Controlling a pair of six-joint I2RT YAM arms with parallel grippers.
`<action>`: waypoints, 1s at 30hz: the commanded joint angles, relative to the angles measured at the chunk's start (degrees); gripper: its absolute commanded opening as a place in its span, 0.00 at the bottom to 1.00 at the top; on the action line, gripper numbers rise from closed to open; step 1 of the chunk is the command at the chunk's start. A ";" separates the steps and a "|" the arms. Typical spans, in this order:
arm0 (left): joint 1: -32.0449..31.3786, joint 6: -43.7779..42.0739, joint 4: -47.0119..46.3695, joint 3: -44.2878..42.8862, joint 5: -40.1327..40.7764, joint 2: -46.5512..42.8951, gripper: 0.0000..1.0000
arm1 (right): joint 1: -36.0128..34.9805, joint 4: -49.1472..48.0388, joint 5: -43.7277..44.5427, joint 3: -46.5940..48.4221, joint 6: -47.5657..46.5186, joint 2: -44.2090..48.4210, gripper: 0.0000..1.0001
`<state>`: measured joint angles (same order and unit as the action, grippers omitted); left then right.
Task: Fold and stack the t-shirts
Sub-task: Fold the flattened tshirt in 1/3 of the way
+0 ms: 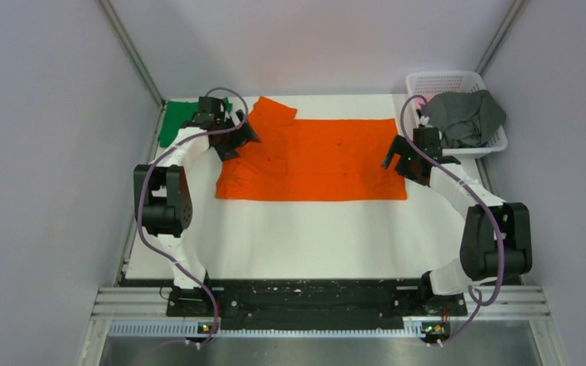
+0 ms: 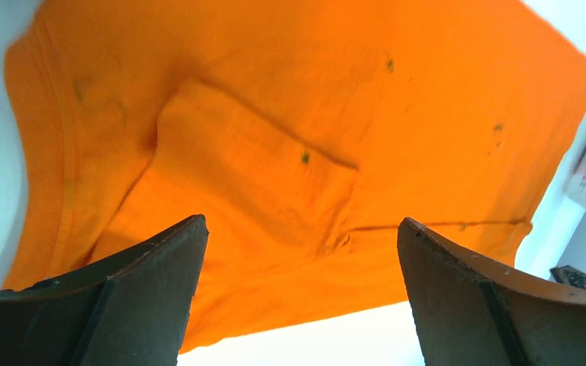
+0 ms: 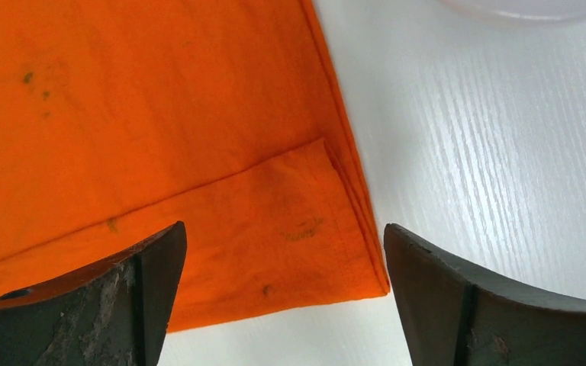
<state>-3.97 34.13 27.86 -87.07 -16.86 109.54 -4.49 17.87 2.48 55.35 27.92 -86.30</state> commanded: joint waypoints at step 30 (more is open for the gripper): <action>-5.80 11.34 14.90 46.99 7.39 -41.68 0.99 | -23.90 14.63 -6.77 -26.91 16.15 30.15 0.99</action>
<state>-9.45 42.28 31.18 -38.52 -12.51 74.91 -26.81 21.76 -4.49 27.86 38.30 -62.33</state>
